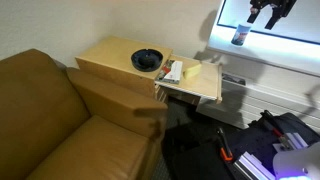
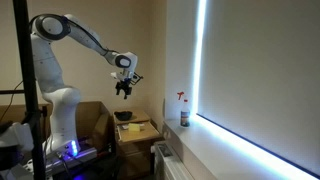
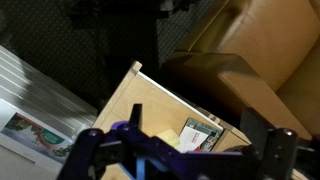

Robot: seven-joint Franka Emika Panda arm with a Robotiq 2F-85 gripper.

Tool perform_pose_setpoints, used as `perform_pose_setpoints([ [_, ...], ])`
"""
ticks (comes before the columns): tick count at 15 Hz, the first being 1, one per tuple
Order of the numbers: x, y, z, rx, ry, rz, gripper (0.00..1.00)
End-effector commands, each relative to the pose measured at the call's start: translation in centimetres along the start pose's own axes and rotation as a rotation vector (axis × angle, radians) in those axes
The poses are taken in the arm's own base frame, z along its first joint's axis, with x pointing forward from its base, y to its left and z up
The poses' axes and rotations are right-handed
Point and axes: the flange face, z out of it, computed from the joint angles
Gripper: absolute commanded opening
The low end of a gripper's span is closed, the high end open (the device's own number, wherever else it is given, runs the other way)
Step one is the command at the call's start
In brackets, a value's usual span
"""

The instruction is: Remove the bowl from the nightstand and place it on the windowsill

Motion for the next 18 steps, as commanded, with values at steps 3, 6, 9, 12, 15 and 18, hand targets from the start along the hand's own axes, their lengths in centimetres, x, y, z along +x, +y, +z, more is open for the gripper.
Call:
perform_pose_setpoints([
  [3,0.0,0.0,0.0,0.0,-0.001,0.0,1.0],
  [6,4.8,-5.4,4.6,-0.091,-0.123,-0.041,1.0],
  [9,8.9,-10.7,6.7,-0.218,-0.16,-0.089,1.0],
  [12,15.0,-12.5,6.9,-0.354,-0.068,-0.045,1.0],
  [15,19.7,-11.1,6.3,-0.39,-0.024,-0.03,1.0],
  [18,18.9,-11.1,6.4,-0.373,-0.035,-0.037,1.0],
])
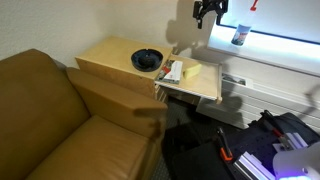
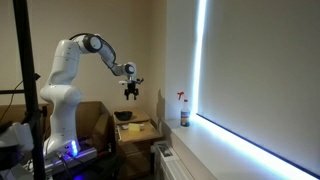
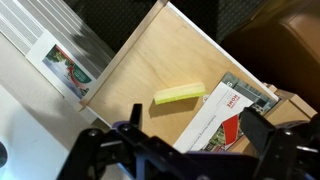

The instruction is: Remove the bowl from the nightstand and place it on the windowsill

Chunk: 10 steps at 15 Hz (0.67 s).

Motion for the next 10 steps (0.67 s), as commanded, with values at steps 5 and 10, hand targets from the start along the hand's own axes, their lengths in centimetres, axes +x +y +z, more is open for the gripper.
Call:
perform_pose_setpoints([
  [5,0.9,-2.4,2.6,0.069,-0.049,-0.019,1.0],
  [10,3.4,-10.5,6.4,0.373,-0.098,0.039,1.0],
])
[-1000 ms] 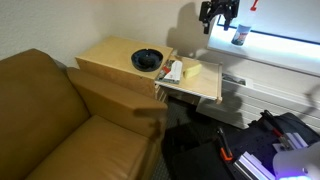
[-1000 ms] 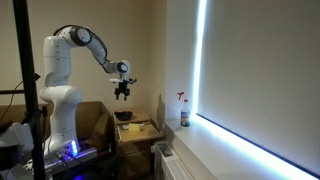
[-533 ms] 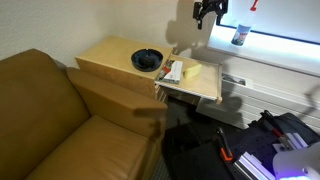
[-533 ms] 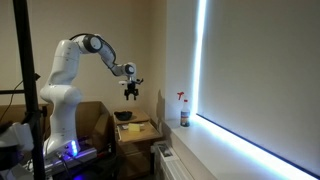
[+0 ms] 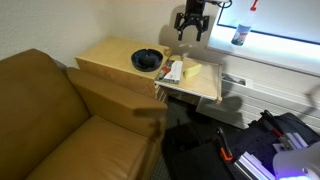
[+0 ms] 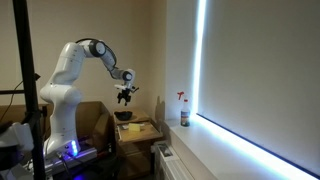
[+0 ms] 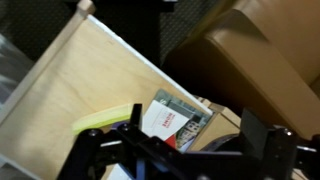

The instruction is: Remove the bowl from the nightstand and place it on the windowsill

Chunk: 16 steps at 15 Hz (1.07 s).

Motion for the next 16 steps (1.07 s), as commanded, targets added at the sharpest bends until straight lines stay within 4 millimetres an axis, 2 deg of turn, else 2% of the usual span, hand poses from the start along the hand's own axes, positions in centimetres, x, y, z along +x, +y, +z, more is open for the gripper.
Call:
perform_pose_setpoints([
  [1,3.2,-4.3,2.9,0.152,0.051,0.051,1.0],
  [2,4.0,-5.3,3.5,0.156,0.122,0.063,1.0],
  [5,6.5,-6.6,4.5,0.143,0.32,0.097,1.0],
  [6,5.1,-6.2,4.2,0.138,0.244,0.074,1.0],
  [8,5.3,-6.6,5.1,0.136,0.252,0.074,1.0],
  [10,5.3,-6.5,4.8,0.137,0.254,0.076,1.0],
  [11,6.1,-6.0,5.6,0.101,0.294,0.078,1.0],
  [16,8.7,-5.9,8.4,0.134,0.464,0.091,1.0],
])
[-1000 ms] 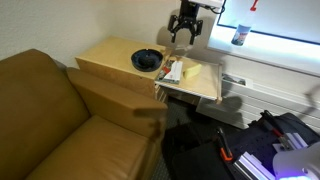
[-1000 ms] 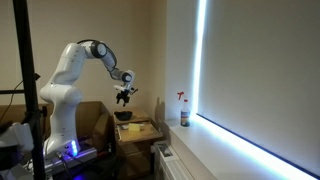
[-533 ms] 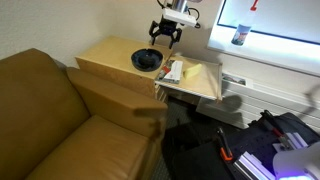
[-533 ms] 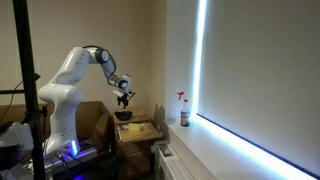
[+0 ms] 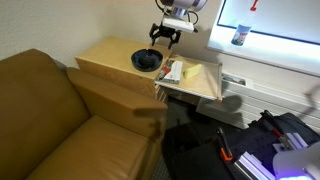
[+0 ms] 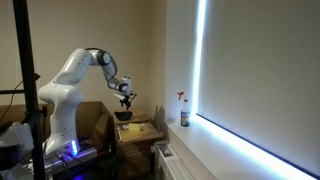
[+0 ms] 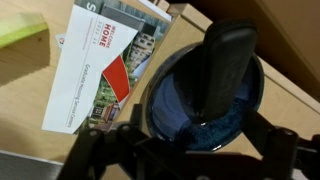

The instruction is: Remove the bowl from the nightstand and place it on the windowsill

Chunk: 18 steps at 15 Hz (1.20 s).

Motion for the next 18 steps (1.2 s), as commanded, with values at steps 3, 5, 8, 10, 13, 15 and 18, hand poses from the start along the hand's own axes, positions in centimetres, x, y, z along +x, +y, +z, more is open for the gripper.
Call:
perform_pose_setpoints([
  [3,1.0,1.1,4.5,-0.034,0.134,-0.013,1.0],
  [5,1.0,1.9,5.7,-0.063,0.152,-0.014,1.0],
  [8,1.0,2.6,7.3,-0.086,0.132,0.016,1.0],
  [10,0.5,2.8,7.0,-0.077,0.124,0.015,1.0],
  [13,0.6,2.7,7.4,-0.076,0.123,0.03,1.0],
  [15,0.9,3.7,8.3,-0.115,0.12,0.014,1.0],
  [18,1.0,5.1,9.1,-0.138,0.118,0.013,0.92],
])
